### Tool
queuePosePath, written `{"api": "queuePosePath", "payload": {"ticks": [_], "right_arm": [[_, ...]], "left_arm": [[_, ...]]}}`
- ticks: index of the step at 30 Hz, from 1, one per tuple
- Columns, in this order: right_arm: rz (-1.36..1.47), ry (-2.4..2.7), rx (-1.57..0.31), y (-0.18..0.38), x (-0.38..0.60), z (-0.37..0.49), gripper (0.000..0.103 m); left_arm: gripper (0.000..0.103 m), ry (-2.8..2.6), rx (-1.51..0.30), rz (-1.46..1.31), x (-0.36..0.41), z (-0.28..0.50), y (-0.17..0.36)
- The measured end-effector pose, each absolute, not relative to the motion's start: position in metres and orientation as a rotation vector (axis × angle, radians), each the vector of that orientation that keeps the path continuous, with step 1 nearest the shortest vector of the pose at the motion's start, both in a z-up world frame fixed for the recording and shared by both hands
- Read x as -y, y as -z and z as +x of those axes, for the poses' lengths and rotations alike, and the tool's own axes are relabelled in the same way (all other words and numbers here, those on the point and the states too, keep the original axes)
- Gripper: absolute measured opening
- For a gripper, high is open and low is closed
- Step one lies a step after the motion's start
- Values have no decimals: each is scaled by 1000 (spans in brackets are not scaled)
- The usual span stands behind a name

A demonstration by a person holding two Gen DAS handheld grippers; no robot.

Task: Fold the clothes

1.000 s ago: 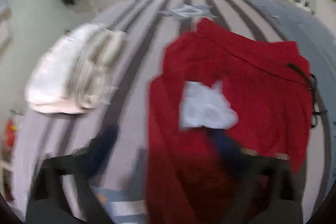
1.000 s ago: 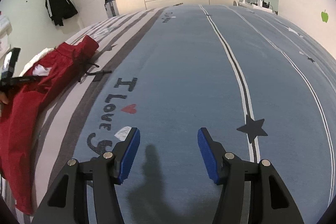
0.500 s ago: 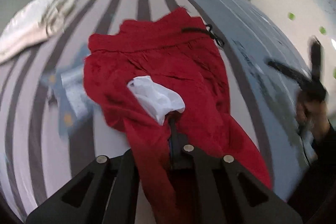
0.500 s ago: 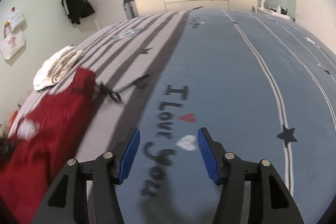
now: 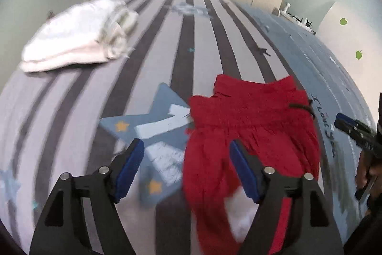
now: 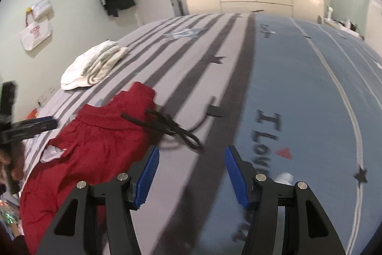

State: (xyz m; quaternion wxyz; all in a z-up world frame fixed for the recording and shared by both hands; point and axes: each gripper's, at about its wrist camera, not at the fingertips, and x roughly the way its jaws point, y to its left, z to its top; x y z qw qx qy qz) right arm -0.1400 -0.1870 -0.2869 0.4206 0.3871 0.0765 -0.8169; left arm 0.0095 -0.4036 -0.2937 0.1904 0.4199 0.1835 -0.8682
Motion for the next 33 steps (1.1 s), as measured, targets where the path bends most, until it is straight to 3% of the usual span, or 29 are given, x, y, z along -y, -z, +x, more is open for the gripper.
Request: {"api": "queuePosePath", "payload": {"ticks": [4, 15, 16, 17, 18, 19, 20, 21, 25, 33], "right_arm": [[977, 2005, -211, 296, 219, -142, 54], [1045, 1881, -253, 332, 283, -152, 57], [1055, 1870, -221, 334, 284, -156, 56], [1061, 1866, -196, 335, 283, -158, 47], [1066, 1862, -172, 336, 283, -161, 38], [1069, 1856, -147, 336, 282, -164, 23], [1066, 1849, -124, 336, 280, -167, 18], [1067, 1848, -110, 334, 277, -168, 17], [1034, 1868, -69, 318, 256, -178, 14], [886, 2063, -86, 230, 204, -249, 13]], "left_arm": [[72, 2451, -446, 1234, 417, -20, 312], [72, 2606, -684, 1298, 433, -51, 342], [72, 2619, -689, 1305, 431, -53, 342], [72, 2637, -675, 1316, 428, -57, 342], [68, 2656, -656, 1328, 425, -62, 341], [48, 2683, -644, 1338, 422, -65, 340], [31, 2696, -626, 1323, 416, -72, 333], [20, 2706, -606, 1301, 409, -80, 324], [10, 2741, -527, 1215, 382, -110, 288], [9, 2796, -368, 1022, 327, -178, 211]]}}
